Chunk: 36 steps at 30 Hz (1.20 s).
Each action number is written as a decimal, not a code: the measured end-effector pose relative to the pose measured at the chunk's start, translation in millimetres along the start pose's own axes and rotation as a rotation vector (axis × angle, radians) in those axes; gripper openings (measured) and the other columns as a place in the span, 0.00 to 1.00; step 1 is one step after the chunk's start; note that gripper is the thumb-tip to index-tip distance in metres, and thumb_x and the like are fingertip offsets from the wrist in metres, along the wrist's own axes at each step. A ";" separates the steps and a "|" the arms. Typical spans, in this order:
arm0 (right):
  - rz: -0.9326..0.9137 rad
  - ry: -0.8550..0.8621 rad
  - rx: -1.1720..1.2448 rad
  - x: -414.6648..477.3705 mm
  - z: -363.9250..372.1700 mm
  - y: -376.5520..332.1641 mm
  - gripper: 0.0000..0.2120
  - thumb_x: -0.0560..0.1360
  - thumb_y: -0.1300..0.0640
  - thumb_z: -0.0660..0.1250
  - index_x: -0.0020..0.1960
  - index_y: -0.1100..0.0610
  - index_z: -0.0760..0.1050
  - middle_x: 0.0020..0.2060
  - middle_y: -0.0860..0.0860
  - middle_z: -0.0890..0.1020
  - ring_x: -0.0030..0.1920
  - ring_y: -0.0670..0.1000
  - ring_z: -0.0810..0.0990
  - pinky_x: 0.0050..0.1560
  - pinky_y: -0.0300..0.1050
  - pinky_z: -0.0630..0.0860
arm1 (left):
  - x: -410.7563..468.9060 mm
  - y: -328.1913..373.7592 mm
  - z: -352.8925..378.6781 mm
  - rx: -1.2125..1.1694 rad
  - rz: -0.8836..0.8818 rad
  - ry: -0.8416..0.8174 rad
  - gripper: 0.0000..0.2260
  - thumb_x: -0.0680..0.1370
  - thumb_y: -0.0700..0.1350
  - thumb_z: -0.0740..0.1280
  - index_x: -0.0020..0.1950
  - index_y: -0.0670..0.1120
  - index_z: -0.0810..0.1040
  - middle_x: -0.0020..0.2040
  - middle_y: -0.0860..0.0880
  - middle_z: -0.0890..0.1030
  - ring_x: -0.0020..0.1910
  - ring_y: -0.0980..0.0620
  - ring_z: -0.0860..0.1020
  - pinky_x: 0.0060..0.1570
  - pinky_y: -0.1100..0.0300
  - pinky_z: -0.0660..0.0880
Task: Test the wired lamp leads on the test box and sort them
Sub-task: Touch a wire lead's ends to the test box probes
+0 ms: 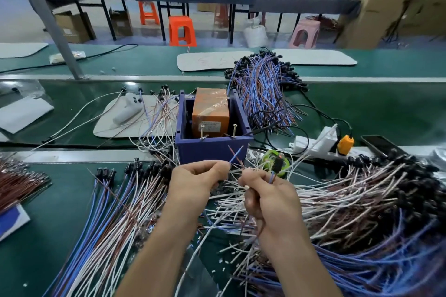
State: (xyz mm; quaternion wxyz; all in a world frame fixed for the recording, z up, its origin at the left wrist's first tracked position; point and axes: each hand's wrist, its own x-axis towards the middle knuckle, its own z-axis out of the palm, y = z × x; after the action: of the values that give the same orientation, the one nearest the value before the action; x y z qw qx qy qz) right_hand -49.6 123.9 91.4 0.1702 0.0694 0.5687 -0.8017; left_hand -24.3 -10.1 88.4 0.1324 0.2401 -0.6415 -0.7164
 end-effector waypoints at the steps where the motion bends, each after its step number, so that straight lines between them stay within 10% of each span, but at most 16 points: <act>1: -0.006 -0.028 -0.030 -5.7 -2.6 -3.1 0.11 0.78 0.65 0.69 0.37 0.61 0.78 0.20 0.52 0.68 0.19 0.45 0.63 0.20 0.34 0.60 | -4.9 2.5 3.8 -0.016 -0.002 -0.041 0.05 0.74 0.44 0.77 0.40 0.53 0.89 0.35 0.50 0.86 0.31 0.58 0.77 0.34 0.67 0.75; 9: -0.034 -0.052 -0.277 -41.6 -53.4 -28.1 0.15 0.77 0.61 0.71 0.32 0.57 0.81 0.21 0.53 0.72 0.19 0.46 0.64 0.21 0.35 0.62 | -31.7 8.6 53.5 0.009 -0.028 -0.250 0.07 0.74 0.41 0.76 0.37 0.47 0.88 0.31 0.49 0.82 0.29 0.55 0.74 0.32 0.64 0.74; 19: -0.112 0.291 -0.313 -76.3 -185.8 -86.3 0.09 0.83 0.71 0.59 0.55 0.66 0.78 0.38 0.62 0.84 0.31 0.51 0.81 0.34 0.43 0.80 | -43.2 -23.5 81.2 0.124 -0.140 0.002 0.18 0.78 0.45 0.71 0.27 0.45 0.80 0.24 0.51 0.78 0.23 0.54 0.72 0.35 0.55 0.68; 24: -0.138 0.480 -0.857 -80.0 -229.2 -107.1 0.09 0.80 0.63 0.66 0.43 0.61 0.81 0.33 0.58 0.86 0.32 0.53 0.86 0.37 0.48 0.84 | -58.2 -37.5 76.4 0.537 0.025 0.002 0.10 0.68 0.57 0.66 0.33 0.55 0.84 0.30 0.47 0.83 0.36 0.41 0.81 0.42 0.48 0.79; 29: 0.020 0.464 -1.434 -85.2 -246.1 -103.3 0.19 0.78 0.52 0.67 0.32 0.60 0.81 0.22 0.50 0.81 0.25 0.39 0.79 0.32 0.40 0.71 | -65.0 -44.6 70.7 0.826 0.140 0.008 0.15 0.74 0.53 0.72 0.30 0.49 0.82 0.24 0.57 0.78 0.28 0.55 0.77 0.30 0.63 0.69; 36: -0.007 0.613 -1.449 -83.7 -241.0 -79.1 0.27 0.76 0.40 0.71 0.32 0.62 0.78 0.25 0.53 0.81 0.28 0.56 0.81 0.34 0.47 0.77 | -66.0 -50.6 66.1 0.856 0.201 0.022 0.11 0.73 0.54 0.76 0.54 0.55 0.86 0.35 0.60 0.81 0.40 0.50 0.80 0.48 0.54 0.76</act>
State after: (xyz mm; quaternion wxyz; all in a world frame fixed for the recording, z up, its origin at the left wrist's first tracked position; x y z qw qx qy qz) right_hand -19.2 388.9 104.4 0.0060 0.1576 0.9715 -0.1768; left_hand 3.8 86.5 54.2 0.0966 0.2171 -0.8994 -0.3669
